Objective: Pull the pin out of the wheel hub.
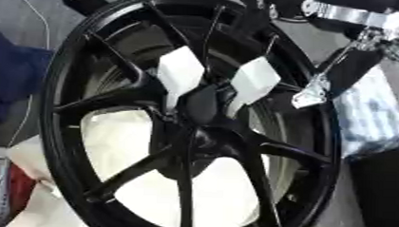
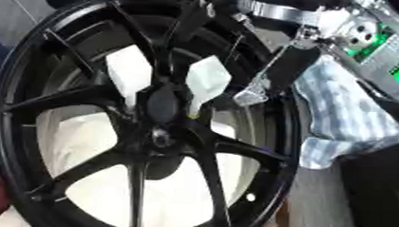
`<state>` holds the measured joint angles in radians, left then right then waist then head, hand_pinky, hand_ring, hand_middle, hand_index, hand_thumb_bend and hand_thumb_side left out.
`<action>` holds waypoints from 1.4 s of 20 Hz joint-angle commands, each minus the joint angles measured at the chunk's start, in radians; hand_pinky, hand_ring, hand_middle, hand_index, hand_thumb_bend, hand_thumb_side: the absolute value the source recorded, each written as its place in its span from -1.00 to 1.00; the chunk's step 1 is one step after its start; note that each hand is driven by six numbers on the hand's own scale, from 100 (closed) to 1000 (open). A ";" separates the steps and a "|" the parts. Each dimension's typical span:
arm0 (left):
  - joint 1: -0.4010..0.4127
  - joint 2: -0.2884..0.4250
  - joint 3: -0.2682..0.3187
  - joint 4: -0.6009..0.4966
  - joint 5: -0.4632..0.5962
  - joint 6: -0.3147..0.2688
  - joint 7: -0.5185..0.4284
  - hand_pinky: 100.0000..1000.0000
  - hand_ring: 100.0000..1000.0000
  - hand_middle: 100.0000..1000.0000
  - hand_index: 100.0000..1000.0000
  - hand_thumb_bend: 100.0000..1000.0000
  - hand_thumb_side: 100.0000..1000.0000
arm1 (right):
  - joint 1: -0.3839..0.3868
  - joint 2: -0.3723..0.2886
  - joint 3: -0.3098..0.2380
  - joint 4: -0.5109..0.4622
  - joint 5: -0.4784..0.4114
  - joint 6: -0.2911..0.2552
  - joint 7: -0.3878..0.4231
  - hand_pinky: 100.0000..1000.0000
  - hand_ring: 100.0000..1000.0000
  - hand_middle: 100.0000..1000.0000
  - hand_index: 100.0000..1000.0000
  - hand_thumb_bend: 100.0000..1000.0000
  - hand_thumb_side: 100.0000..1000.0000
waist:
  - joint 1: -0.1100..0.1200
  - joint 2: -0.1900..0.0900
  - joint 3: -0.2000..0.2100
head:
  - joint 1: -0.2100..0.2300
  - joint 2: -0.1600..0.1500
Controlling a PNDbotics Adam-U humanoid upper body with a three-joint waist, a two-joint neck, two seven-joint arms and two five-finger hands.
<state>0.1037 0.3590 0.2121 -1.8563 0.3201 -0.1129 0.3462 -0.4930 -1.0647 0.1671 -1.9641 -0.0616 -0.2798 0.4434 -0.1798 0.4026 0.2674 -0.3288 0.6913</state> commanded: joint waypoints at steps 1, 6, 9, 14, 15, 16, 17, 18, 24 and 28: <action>-0.003 0.004 0.000 -0.018 -0.010 0.001 0.000 0.58 0.12 0.10 0.54 -1.00 0.94 | -0.008 -0.013 -0.008 0.016 0.017 -0.003 0.003 0.68 0.64 0.54 0.55 0.04 -0.71 | 0.006 -0.012 0.002 | -0.007 -0.019; -0.005 -0.003 0.000 -0.015 -0.017 0.002 0.003 0.58 0.12 0.10 0.54 -1.00 0.94 | 0.000 -0.003 -0.006 0.034 0.035 -0.011 0.005 0.68 0.63 0.53 0.54 0.02 -0.73 | 0.003 -0.008 0.006 | -0.011 -0.026; -0.006 -0.005 -0.001 -0.014 -0.019 0.003 0.003 0.58 0.12 0.10 0.53 -1.00 0.94 | 0.003 0.002 -0.004 0.043 0.041 -0.012 0.004 0.67 0.63 0.52 0.53 -0.01 -0.73 | 0.003 -0.007 0.007 | -0.015 -0.028; -0.006 -0.008 0.000 -0.012 -0.021 0.004 0.004 0.58 0.12 0.10 0.53 -1.00 0.95 | 0.011 0.006 0.000 0.053 0.052 -0.013 0.007 0.66 0.61 0.48 0.49 -0.02 -0.75 | 0.002 -0.006 0.005 | -0.015 -0.028; -0.006 -0.008 0.000 -0.011 -0.021 0.005 0.005 0.58 0.12 0.10 0.53 -1.00 0.95 | 0.011 0.007 0.001 0.053 0.052 -0.012 0.008 0.66 0.61 0.47 0.47 -0.03 -0.75 | 0.003 -0.006 0.005 | -0.015 -0.028; -0.006 -0.009 -0.001 -0.010 -0.021 0.005 0.005 0.58 0.12 0.10 0.53 -1.00 0.95 | 0.011 0.008 0.002 0.053 0.052 -0.012 0.008 0.66 0.60 0.44 0.44 -0.04 -0.75 | 0.003 -0.006 0.004 | -0.014 -0.027; -0.006 -0.009 -0.001 -0.009 -0.021 0.006 0.006 0.58 0.12 0.10 0.53 -1.00 0.95 | 0.012 0.008 0.003 0.053 0.050 -0.011 0.009 0.65 0.59 0.41 0.41 -0.06 -0.76 | 0.003 -0.006 0.004 | -0.013 -0.027; -0.006 -0.009 -0.001 -0.008 -0.021 0.006 0.006 0.58 0.12 0.10 0.53 -1.00 0.95 | 0.012 0.008 0.004 0.052 0.047 -0.010 0.011 0.65 0.59 0.37 0.37 -0.08 -0.76 | 0.003 -0.006 0.004 | -0.013 -0.027; -0.006 -0.011 0.001 -0.004 -0.024 0.005 0.009 0.59 0.12 0.10 0.53 -1.00 0.94 | 0.012 0.007 0.008 0.044 0.020 0.002 0.022 0.63 0.55 0.26 0.26 -0.18 -0.78 | 0.003 -0.005 0.002 | -0.007 -0.027; -0.007 -0.012 0.000 -0.001 -0.026 0.005 0.011 0.59 0.12 0.10 0.53 -1.00 0.95 | 0.013 0.009 0.008 0.042 0.005 0.009 0.026 0.62 0.52 0.22 0.22 -0.24 -0.82 | 0.002 -0.004 0.001 | -0.004 -0.027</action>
<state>0.0977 0.3348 0.2074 -1.8487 0.3017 -0.1064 0.3538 -0.4742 -1.0344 0.1852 -1.9106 -0.0472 -0.2722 0.4673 -0.1864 0.4125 0.2708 -0.3356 0.6746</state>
